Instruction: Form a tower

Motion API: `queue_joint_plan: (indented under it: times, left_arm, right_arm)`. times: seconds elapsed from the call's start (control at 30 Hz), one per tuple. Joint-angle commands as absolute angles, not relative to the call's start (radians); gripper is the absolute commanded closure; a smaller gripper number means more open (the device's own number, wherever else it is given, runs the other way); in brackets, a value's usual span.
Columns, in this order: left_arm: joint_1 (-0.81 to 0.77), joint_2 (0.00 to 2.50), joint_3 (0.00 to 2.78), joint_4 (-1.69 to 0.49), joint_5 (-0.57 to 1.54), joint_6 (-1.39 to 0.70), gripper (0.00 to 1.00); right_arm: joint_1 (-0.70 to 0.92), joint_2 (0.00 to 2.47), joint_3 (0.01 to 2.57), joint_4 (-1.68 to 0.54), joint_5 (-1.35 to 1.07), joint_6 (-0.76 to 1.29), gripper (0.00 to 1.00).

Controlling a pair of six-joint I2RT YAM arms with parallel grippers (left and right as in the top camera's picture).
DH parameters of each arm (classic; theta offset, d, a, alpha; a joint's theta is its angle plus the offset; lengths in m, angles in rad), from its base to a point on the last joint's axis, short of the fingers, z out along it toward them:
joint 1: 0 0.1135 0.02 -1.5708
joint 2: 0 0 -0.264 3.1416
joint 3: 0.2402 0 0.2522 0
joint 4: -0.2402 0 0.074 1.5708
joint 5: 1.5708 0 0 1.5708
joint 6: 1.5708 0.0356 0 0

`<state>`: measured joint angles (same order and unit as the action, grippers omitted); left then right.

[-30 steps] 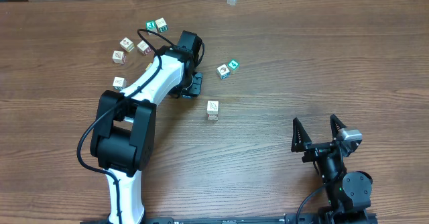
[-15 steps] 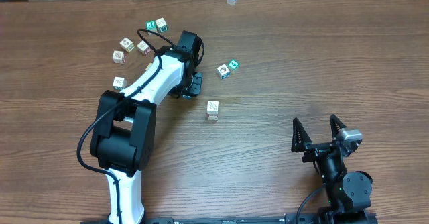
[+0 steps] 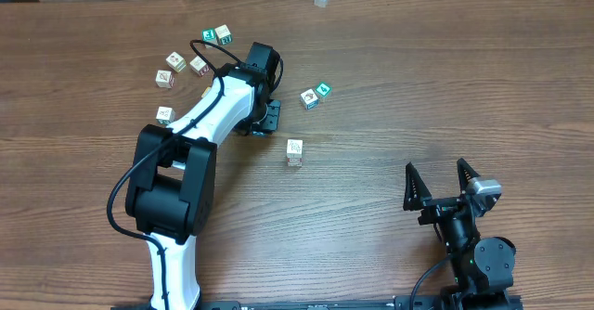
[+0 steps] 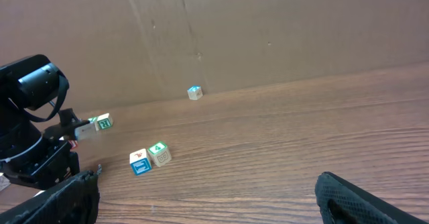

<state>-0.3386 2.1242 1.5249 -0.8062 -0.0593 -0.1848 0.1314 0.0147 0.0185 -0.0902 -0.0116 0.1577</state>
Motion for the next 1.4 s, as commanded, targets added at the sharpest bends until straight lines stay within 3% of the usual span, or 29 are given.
queue_joint_plan:
  times: [0.0, 0.1, 0.2, 0.63, 0.7, 0.8, 1.07, 1.37]
  left_arm:
    - [-0.334, 2.143, 1.54, -0.803, -0.055, -0.199, 0.64]
    - [-0.334, 2.143, 1.54, -0.802, -0.055, -0.199, 0.7]
    - [-0.334, 2.143, 1.54, -0.802, -0.055, -0.199, 0.96]
    - [-0.334, 2.12, 1.637, -0.894, -0.059, -0.199, 0.92]
    - [-0.334, 2.12, 1.659, -0.916, -0.058, -0.199, 0.88]
    - [-0.334, 2.12, 1.662, -0.932, -0.058, -0.199, 0.72]
    - [-0.335, 2.122, 1.634, -0.956, -0.058, -0.273, 0.8]
    - [-0.335, 2.122, 1.593, -0.913, -0.059, -0.315, 0.73]
  right_arm:
    - [0.129, 0.003, 0.008, -0.084, -0.012, 0.163, 0.0]
    - [0.129, 0.003, 0.008, -0.084, -0.012, 0.163, 0.0]
    - [0.129, 0.003, 0.008, -0.084, -0.012, 0.163, 0.0]
    - [0.129, 0.003, 0.008, -0.084, -0.012, 0.163, 0.0]
    - [0.129, 0.003, 0.008, -0.084, -0.012, 0.163, 0.0]
    - [0.129, 0.003, 0.008, -0.084, -0.012, 0.163, 0.0]
    - [0.129, 0.003, 0.008, -0.084, -0.012, 0.163, 0.0]
    - [0.129, 0.003, 0.008, -0.084, -0.012, 0.163, 0.0]
